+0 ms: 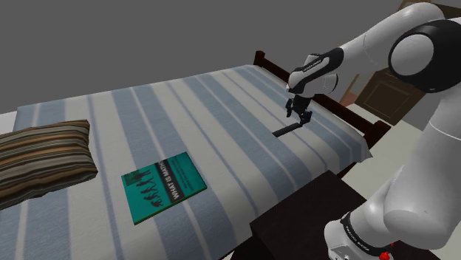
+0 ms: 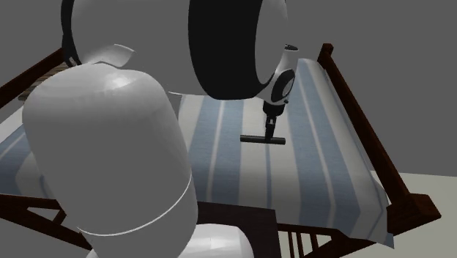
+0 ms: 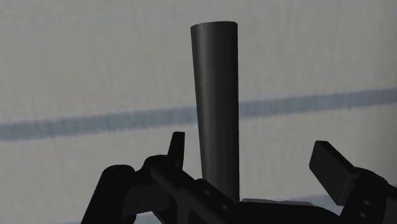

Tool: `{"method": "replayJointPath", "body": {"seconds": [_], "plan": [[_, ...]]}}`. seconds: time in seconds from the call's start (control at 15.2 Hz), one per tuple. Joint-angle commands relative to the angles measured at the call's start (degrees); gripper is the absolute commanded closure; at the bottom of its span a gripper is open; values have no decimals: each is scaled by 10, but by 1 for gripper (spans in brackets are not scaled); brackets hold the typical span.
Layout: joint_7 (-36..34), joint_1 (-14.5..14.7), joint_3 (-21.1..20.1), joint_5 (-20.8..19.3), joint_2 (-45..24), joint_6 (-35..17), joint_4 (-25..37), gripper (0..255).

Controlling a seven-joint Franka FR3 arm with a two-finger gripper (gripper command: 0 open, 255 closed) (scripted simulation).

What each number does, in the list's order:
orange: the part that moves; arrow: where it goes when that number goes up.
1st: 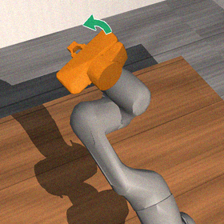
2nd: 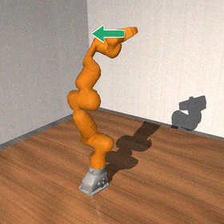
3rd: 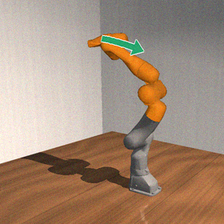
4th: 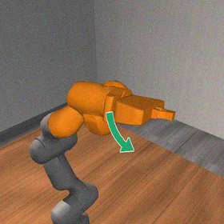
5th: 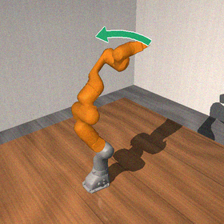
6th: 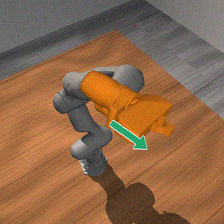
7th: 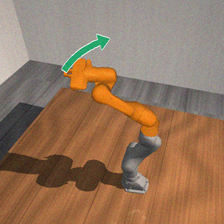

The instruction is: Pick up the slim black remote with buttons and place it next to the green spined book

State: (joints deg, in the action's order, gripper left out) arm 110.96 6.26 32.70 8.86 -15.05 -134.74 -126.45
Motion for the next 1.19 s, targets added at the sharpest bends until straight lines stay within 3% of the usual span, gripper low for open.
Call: {"method": "replayJointPath", "body": {"seconds": [0.0, 0.53, 0.99, 1.06, 1.12], "plan": [[48, -16, -17, 25, -45, -4, 33, 0], [70, -33, -39, 59, -89, -51, 25, 0], [70, -33, -39, 59, -89, -51, 25, 0], [70, -33, -39, 59, -89, -51, 25, 255], [70, -33, -39, 59, -89, -51, 25, 255]]}}
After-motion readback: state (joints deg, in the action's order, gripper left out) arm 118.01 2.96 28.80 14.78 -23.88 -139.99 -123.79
